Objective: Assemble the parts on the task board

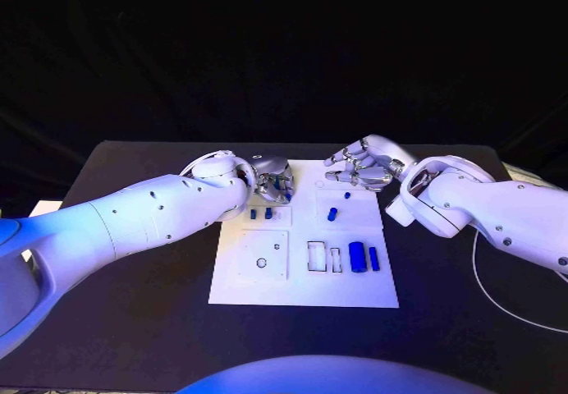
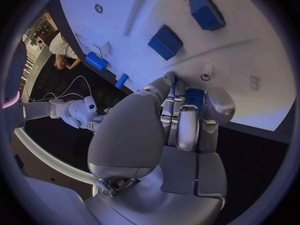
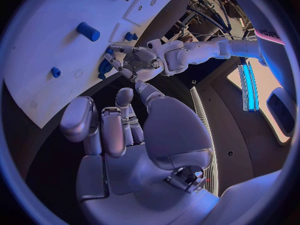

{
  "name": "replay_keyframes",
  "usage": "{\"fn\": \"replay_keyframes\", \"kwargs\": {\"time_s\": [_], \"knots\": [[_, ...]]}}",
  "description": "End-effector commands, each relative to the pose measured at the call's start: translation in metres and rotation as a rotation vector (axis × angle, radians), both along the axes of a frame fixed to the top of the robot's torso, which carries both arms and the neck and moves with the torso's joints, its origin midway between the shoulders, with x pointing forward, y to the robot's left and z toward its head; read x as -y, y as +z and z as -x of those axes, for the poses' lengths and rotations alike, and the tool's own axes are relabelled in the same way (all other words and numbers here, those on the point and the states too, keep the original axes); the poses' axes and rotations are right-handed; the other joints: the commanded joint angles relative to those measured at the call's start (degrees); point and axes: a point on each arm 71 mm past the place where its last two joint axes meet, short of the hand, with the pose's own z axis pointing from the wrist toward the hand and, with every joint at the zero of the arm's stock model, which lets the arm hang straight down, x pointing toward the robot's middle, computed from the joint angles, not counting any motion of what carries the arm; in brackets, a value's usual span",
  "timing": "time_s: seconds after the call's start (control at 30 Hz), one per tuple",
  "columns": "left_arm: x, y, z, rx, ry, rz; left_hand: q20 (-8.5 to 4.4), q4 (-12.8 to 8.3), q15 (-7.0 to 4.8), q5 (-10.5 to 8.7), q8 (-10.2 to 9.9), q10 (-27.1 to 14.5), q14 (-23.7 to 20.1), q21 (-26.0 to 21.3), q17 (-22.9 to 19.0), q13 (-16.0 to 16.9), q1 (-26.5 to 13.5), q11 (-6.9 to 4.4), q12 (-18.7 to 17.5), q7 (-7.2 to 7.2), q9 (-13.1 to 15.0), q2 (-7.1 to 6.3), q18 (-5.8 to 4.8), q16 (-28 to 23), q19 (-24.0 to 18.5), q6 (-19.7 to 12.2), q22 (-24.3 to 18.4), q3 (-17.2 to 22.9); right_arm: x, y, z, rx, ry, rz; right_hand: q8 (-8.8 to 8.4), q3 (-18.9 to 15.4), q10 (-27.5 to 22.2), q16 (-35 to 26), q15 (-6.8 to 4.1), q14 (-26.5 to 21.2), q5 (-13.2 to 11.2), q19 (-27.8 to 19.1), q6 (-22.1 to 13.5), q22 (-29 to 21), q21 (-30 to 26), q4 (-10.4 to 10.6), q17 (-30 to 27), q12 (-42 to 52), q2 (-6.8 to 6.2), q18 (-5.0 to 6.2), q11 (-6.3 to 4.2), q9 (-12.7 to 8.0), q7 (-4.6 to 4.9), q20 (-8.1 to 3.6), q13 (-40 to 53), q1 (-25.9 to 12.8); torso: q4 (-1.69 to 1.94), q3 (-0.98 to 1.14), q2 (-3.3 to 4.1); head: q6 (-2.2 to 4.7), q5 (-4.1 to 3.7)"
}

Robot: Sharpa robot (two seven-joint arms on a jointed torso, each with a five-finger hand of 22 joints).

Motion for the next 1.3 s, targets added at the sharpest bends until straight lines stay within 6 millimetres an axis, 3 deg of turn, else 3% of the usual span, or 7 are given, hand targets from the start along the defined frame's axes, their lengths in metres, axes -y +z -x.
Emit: {"fn": "replay_keyframes", "kwargs": {"time_s": [0.03, 0.17, 0.33, 0.57, 0.9, 1.1, 1.3], "knots": [[-0.001, -0.009, 0.002, -0.021, 0.006, -0.037, 0.00, -0.24, -0.15, -0.39, 0.38, 1.02, 0.73, 1.30, 0.44, 0.18, 0.15, -0.14, 0.18, -0.08, -0.01, 0.59, -0.93, 0.55, 0.74, 0.94, 1.08, 0.82, -0.002, 0.000, 0.001, 0.000, 0.012, 0.000, 0.12, 0.36, -0.45, -0.29, 0.18, 2.72, 0.36, -0.27, 0.23, -0.06, -0.38, -0.08, -0.07, -0.07, 0.36, 0.48, 0.03, -0.01, 0.21, -0.06, 0.02, 0.35, 0.00, -0.03, -0.04, -0.08, 0.02], [0.000, -0.008, 0.003, -0.001, 0.004, -0.020, -0.51, -0.88, -0.86, -0.63, 1.40, 3.31, 1.51, 5.72, 1.42, 0.71, 0.16, -0.95, 0.74, -0.75, 0.40, 1.20, -1.77, 1.19, 2.50, 3.36, 4.64, 1.91, -0.002, 0.000, 0.001, -0.001, 0.013, 0.000, 0.12, 0.38, -0.28, -0.33, 0.18, 2.71, 0.40, -0.28, 0.24, -0.10, -0.40, -0.05, -0.11, 0.18, 0.36, 0.48, 0.04, 0.00, 0.21, -0.05, 0.23, 0.33, 0.02, -0.02, -0.04, -0.09, 0.05], [-0.002, -0.005, 0.005, 0.018, 0.015, 0.013, -0.94, -1.64, -1.17, -0.66, 1.46, 4.28, 1.91, 7.25, 1.47, 0.95, 0.01, -1.28, 0.17, -0.85, 0.49, 1.29, -2.07, 1.28, 3.07, 4.23, 5.94, 3.03, -0.002, 0.000, 0.001, -0.001, 0.014, 0.000, 0.12, 0.38, 0.05, -0.29, 0.18, 2.72, 0.41, -0.26, 0.24, -0.04, -0.37, -0.04, -0.05, 0.69, 0.36, 0.47, 0.04, 0.00, 0.21, -0.05, 0.71, 0.32, 0.02, 0.00, -0.05, 0.01, -0.02], [-0.016, 0.004, 0.006, -0.031, 0.094, 0.109, -1.00, -1.99, -1.11, -0.72, 1.12, 4.64, 1.98, 7.97, 0.83, 1.08, -0.93, -1.12, -0.66, -0.63, 0.42, 0.80, -2.22, 1.00, 3.27, 4.33, 6.63, 3.64, 0.000, 0.000, 0.001, -0.002, 0.010, 0.002, 0.13, 0.38, 0.15, -0.33, 0.18, 2.71, 0.42, -0.26, 0.26, -0.06, -0.38, -0.02, -0.11, 0.82, 0.36, 0.48, 0.05, 0.00, 0.21, -0.05, 0.82, 0.31, 0.11, 0.02, -0.12, 0.18, -0.23], [-0.037, 0.022, 0.011, -0.085, 0.143, 0.170, -1.00, -1.88, -1.14, -0.74, 1.02, 5.06, 1.97, 8.25, 0.24, 1.21, -1.86, -1.17, -1.12, -0.73, 0.43, 0.71, -2.26, 0.75, 3.33, 4.61, 6.95, 3.91, 0.001, -0.001, 0.001, -0.006, 0.010, 0.004, 0.14, 0.35, 0.22, -0.33, 0.19, 2.71, 0.44, -0.30, 0.29, -0.14, -0.43, 0.05, -0.11, 0.87, 0.33, 0.49, 0.06, 0.01, 0.22, -0.05, 0.82, 0.22, 0.31, -0.18, -0.10, 0.32, 0.00], [-0.049, 0.021, 0.011, -0.120, 0.158, 0.142, -1.01, -1.84, -1.17, -0.74, 0.99, 5.20, 1.98, 8.34, 0.14, 1.26, -2.15, -1.21, -1.27, -0.78, 0.44, 0.64, -2.27, 0.70, 3.34, 4.70, 7.05, 3.98, 0.002, -0.001, 0.000, -0.008, 0.010, 0.005, 0.14, 0.35, 0.22, -0.33, 0.19, 2.71, 0.44, -0.30, 0.29, -0.14, -0.43, 0.05, -0.11, 0.87, 0.33, 0.49, 0.06, 0.01, 0.22, -0.05, 0.82, 0.22, 0.57, -0.26, -0.07, 0.24, -0.17], [-0.054, 0.016, 0.010, -0.130, 0.164, 0.103, -1.02, -1.77, -1.18, -0.73, 0.94, 5.25, 1.96, 8.35, 0.01, 1.29, -2.41, -1.21, -1.40, -0.80, 0.43, 0.62, -2.27, 0.64, 3.33, 4.71, 7.08, 4.02, 0.002, -0.002, 0.000, -0.009, 0.009, 0.005, 0.14, 0.35, 0.22, -0.33, 0.19, 2.71, 0.44, -0.30, 0.29, -0.14, -0.43, 0.05, -0.11, 0.87, 0.33, 0.49, 0.06, 0.01, 0.22, -0.05, 0.82, 0.22, 0.43, -0.33, -0.11, 0.18, 0.09]]}}
